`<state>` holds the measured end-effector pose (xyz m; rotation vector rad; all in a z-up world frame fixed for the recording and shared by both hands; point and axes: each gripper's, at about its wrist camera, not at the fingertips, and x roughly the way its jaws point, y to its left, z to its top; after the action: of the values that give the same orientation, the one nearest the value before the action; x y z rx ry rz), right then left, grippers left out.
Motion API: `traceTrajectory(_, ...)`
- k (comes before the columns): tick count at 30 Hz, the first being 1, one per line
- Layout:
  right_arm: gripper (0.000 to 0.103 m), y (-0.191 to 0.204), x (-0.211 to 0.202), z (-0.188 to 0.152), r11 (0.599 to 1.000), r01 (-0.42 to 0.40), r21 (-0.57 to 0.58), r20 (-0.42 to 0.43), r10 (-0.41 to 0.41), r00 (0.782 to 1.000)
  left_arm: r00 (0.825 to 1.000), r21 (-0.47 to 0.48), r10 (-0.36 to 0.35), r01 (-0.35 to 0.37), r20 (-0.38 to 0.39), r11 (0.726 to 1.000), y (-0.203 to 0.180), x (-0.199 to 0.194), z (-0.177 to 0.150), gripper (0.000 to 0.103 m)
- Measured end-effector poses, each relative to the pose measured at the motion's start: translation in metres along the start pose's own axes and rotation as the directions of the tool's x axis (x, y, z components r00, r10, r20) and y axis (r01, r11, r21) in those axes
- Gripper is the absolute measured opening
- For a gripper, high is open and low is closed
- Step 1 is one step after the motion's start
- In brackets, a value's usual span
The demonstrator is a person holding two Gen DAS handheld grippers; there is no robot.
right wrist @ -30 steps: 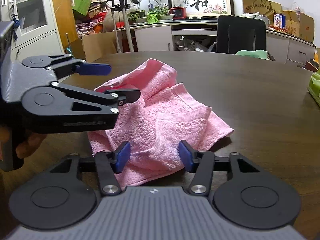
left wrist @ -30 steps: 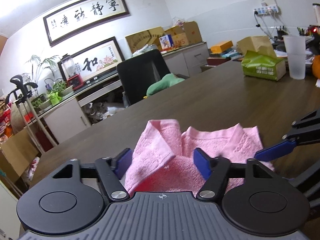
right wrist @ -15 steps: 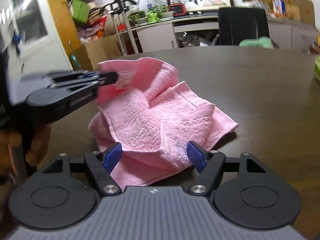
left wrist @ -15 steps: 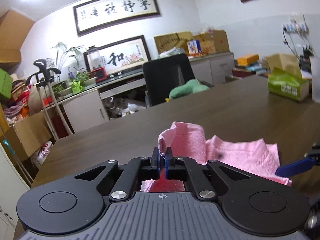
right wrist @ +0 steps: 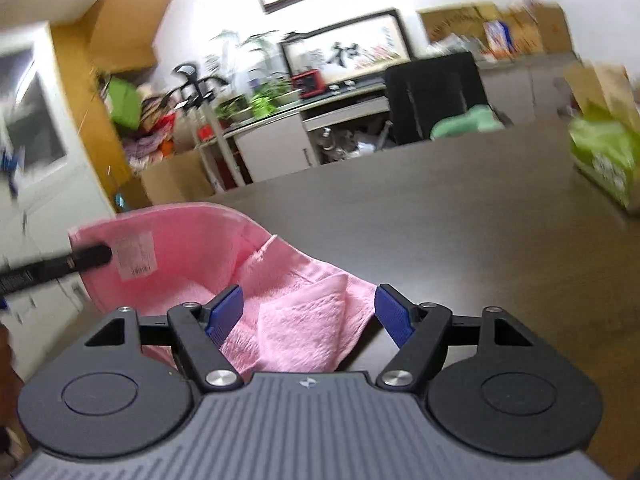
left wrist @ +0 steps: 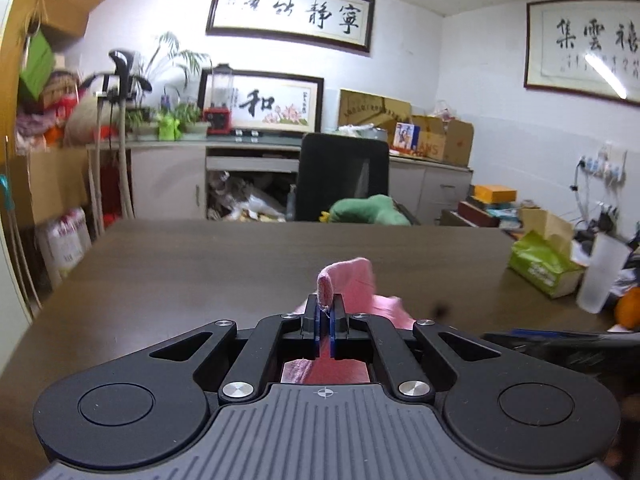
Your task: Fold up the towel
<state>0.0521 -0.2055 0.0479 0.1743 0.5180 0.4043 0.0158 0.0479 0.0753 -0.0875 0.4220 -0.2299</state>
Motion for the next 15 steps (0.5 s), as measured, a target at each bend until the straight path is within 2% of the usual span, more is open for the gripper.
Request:
traceTrajectory(2, 0.062, 0.016, 0.005, -0.005, 0.994, 0.027, -0.102, 0.002, -0.027, 1.000, 0.999, -0.021, -0.036, 0.036, -0.005, 0.999, 0.002, -0.009, -0.005, 0.003)
traceTrajectory(3, 0.047, 0.022, 0.007, -0.008, 0.990, 0.040, -0.132, -0.001, -0.041, 0.999, 0.998, -0.033, -0.057, 0.057, -0.005, 0.998, 0.003, -0.012, -0.006, 0.003)
traceTrajectory(5, 0.037, 0.024, 0.011, -0.008, 0.989, 0.053, -0.141, -0.020, -0.057, 0.998, 0.996, -0.050, -0.086, 0.085, -0.007, 0.995, 0.005, -0.016, -0.009, 0.003)
traceTrajectory(8, 0.037, 0.028, 0.010, -0.007, 0.989, 0.042, -0.139, -0.023, -0.046, 0.999, 0.995, -0.048, -0.098, 0.097, -0.010, 0.994, 0.005, -0.017, -0.015, 0.003)
traceTrajectory(12, 0.038, 0.038, 0.008, -0.005, 0.987, -0.050, -0.154, 0.007, 0.052, 0.999, 0.995, -0.063, -0.089, 0.086, -0.050, 0.994, 0.010, -0.008, -0.023, 0.003)
traceTrajectory(15, 0.039, 0.046, 0.018, -0.006, 0.980, -0.051, -0.193, -0.030, 0.046, 0.998, 0.995, -0.068, -0.053, 0.047, -0.083, 0.997, 0.016, 0.000, -0.028, 0.003)
